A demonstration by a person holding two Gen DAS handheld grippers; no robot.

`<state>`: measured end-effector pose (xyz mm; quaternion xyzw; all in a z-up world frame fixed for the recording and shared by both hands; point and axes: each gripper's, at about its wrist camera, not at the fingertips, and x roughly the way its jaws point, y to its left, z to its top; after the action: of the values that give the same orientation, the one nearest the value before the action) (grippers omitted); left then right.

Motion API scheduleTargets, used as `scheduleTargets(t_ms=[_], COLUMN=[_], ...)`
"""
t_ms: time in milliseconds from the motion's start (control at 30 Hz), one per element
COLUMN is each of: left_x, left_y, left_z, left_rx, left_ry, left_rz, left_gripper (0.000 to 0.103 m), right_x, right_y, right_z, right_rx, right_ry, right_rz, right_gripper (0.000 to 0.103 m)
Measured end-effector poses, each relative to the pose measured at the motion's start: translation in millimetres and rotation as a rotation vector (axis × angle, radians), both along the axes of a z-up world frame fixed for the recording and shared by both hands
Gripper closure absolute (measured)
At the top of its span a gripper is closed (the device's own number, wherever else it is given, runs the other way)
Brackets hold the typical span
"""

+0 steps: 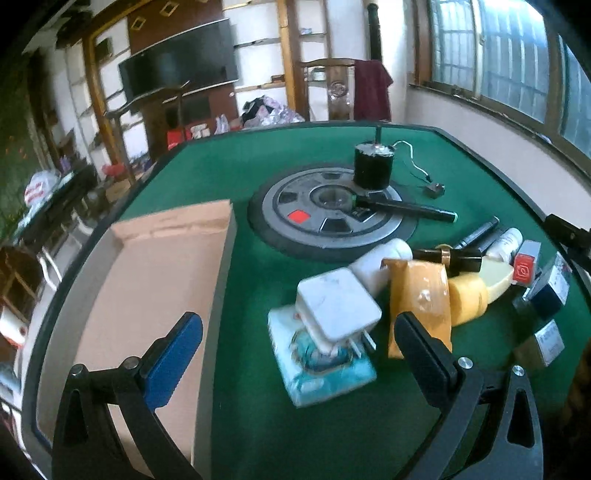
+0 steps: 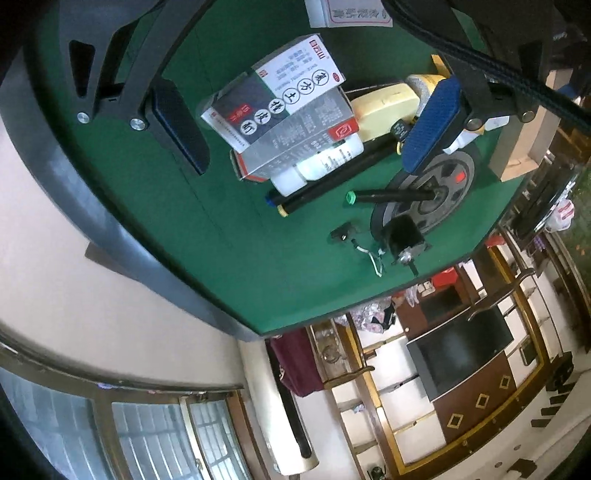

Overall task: Organize objects
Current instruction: 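Move the left tool toward the kraft paper envelope in the pile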

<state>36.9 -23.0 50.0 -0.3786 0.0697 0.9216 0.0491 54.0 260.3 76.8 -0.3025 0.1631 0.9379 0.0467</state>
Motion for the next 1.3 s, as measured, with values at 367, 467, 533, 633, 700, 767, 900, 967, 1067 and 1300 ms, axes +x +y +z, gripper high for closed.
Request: scheduleTargets(t_ms=[367,467,533,633,700,767,900,967,1067,1300], left_x=[-1,11,11,6,6,10,19,17,8,13], left_y=[-15,-17,-14,-8,-5,-5,1,11,25,58], left_z=[-5,-11,-17,-21,-20,-15,2,3,-2,3], left_rx=[-0.007,-0.039,-0.050,-0.087,-0.090,-0.078,-0.087,-0.140,-0.236,-0.162], left_ry=[-0.146,-0.161,-0.165,-0.154,-0.150,-0.133,-0.057,-0.042,-0.046,-0.080], left_rz=[-0.093,-0.107,-0.105,-0.086,-0.084,-0.089,-0.126,-0.170,-0.255,-0.363], left_gripper=[0.002,0.002,0.002,0.002,0.003,0.004,0.004,0.004,0.004,0.004], right_x=[-8,-10,-11,-11,-11,-11,-13,-14,-12,-13], right_y=[4,4,1,-2,-3,-1,1,0,0,2], right_z=[-7,-9,-10,-10,-10,-11,-13,-13,-11,-12], right_rx=[-0.054,-0.064,-0.057,-0.037,-0.030,-0.036,-0.055,-0.055,-0.049,-0.066], right_ry=[-0.050,-0.061,-0.065,-0.064,-0.061,-0.062,-0.073,-0.076,-0.065,-0.070], right_rz=[0.011,0.019,0.026,0.029,0.025,0.021,0.022,0.024,0.021,0.020], right_gripper=[0.000,0.000,0.000,0.000,0.000,0.000,0.000,0.000,0.000,0.000])
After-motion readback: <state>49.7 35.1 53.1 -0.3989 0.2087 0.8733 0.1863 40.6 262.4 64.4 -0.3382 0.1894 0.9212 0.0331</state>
